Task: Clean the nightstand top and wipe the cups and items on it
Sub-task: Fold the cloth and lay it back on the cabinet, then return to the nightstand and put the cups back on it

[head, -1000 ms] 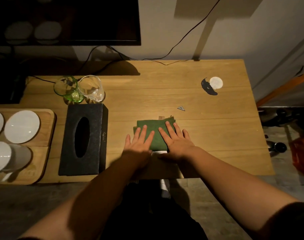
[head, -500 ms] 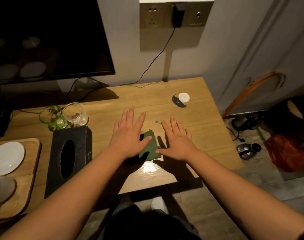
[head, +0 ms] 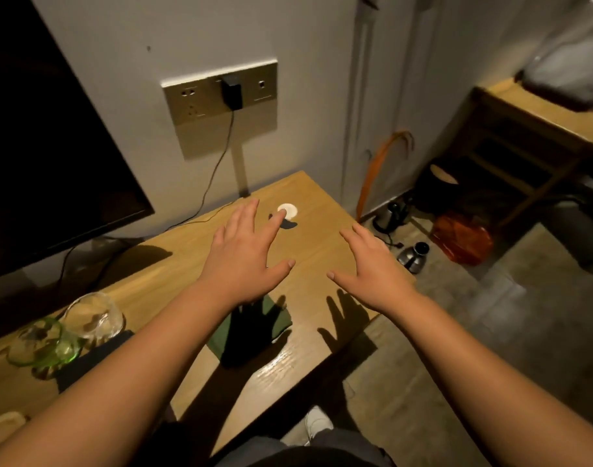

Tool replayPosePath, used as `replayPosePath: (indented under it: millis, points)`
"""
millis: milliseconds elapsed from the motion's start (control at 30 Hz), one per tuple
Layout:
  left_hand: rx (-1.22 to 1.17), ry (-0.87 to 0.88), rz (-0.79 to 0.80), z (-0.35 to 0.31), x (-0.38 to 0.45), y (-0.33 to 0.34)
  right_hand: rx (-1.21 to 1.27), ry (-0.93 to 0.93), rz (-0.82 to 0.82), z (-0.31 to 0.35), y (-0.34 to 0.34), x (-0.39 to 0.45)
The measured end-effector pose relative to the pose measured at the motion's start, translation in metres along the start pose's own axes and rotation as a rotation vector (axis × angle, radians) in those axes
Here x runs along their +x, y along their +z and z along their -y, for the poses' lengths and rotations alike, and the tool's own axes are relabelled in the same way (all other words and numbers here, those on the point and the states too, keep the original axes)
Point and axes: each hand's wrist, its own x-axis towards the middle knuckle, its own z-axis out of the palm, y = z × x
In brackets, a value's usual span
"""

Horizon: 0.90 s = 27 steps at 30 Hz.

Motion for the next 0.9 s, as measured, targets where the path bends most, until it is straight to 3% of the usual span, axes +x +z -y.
replayPosePath:
  millis: [233, 500, 767, 900]
  points:
    - [-0.027, 0.335, 0.091, -0.059, 0.006, -0.002, 0.018, 0.319, -0.120, -0.011, -0.026, -0.100]
    - [-0.031, 0.733, 0.140, -0.196, -0.027, 0.005, 0.018, 0.717, -0.278, -0.048, -0.058, -0.260]
    - [-0.043, 1.069, 0.172, -0.336, -0.124, 0.017, 0.015, 1.058, -0.452, -0.056, -0.071, -0.450]
    - [-0.067, 1.309, 0.174, -0.420, -0.220, 0.027, -0.013, 1.291, -0.518, -0.039, -0.068, -0.578]
